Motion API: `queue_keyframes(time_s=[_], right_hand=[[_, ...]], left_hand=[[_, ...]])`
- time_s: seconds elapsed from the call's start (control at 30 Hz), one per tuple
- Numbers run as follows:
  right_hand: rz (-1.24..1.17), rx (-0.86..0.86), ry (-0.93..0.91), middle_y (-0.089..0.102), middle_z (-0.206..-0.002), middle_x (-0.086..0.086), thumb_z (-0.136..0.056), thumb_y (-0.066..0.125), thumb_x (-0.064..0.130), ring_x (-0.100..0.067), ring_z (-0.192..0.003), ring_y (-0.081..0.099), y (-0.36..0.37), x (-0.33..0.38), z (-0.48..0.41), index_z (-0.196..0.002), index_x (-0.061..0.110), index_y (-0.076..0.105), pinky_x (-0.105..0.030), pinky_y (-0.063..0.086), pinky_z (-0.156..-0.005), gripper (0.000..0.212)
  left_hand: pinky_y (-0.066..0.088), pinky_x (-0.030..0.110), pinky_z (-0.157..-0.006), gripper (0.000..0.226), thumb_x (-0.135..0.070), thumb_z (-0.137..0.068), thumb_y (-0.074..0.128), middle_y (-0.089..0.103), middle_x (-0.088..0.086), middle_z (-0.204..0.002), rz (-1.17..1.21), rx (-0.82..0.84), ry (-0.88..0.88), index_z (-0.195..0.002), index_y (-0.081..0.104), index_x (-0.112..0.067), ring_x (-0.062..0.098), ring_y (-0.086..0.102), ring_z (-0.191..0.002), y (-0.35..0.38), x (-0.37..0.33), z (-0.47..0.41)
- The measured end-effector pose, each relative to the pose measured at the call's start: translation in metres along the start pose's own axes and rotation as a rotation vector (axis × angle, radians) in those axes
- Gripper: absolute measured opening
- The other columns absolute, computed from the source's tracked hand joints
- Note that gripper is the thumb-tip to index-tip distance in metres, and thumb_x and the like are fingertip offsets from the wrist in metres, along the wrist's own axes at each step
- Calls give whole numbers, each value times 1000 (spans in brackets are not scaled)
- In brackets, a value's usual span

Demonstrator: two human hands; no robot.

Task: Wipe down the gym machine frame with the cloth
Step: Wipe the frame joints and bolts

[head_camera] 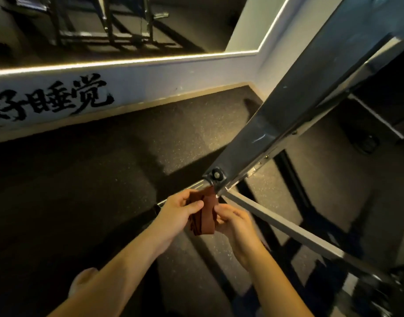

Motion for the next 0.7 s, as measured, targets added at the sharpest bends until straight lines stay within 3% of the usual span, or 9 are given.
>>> queue_keyframes(time_s=[0.13, 0.33, 0.43, 0.53, 0.7], right_hand=[[-163, -62, 19, 77, -108, -10, -96, 65, 22, -21, -102, 73, 22, 28, 17, -115, 3, 71, -33, 54, -87, 28], [-398, -338, -56, 78, -104, -10, -94, 68, 18, -23, -97, 75, 56, 56, 39, -115, 7, 69, -34, 59, -83, 24], [-472, -524, -32, 78, -100, -7, -93, 70, 17, -21, -92, 76, 50, 59, 44, -110, 12, 70, -34, 61, -79, 18], [-477, -718, 33, 78, -95, -3, -91, 73, 17, -20, -90, 76, 32, 52, 33, -104, 16, 69, -43, 62, -86, 13], [-577, -834, 156, 74, -96, -8, -91, 72, 10, -23, -88, 73, 18, 31, -9, -96, 12, 65, -45, 61, -87, 10]], left_hand=[[55, 39, -100, 21, -7, -100, 60, 76, 12, -109, -228, 150, 51, -116, 72, -12, 27, 71, -109, -17, -51, -9], [55, 42, -102, 19, -13, -99, 65, 77, -3, -103, -548, 324, 82, -111, 74, -23, 12, 73, -102, -25, -115, -22], [53, 38, -102, 22, -14, -96, 68, 76, -2, -100, -686, 314, 112, -115, 71, -23, 11, 72, -98, -15, -142, -32], [53, 31, -95, 22, -19, -95, 70, 73, -8, -98, -852, 246, 202, -116, 70, -25, 6, 67, -95, -6, -172, -53], [50, 22, -89, 22, -22, -95, 70, 69, -12, -105, -1023, 275, 319, -117, 70, -26, 1, 64, -100, 9, -199, -83]])
Point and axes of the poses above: each hand's wrist, its own z-axis away from the middle knuckle, its own y-axis out of the palm, x = y × z, the point moved 6 cm from there along -z, towards the middle knuckle
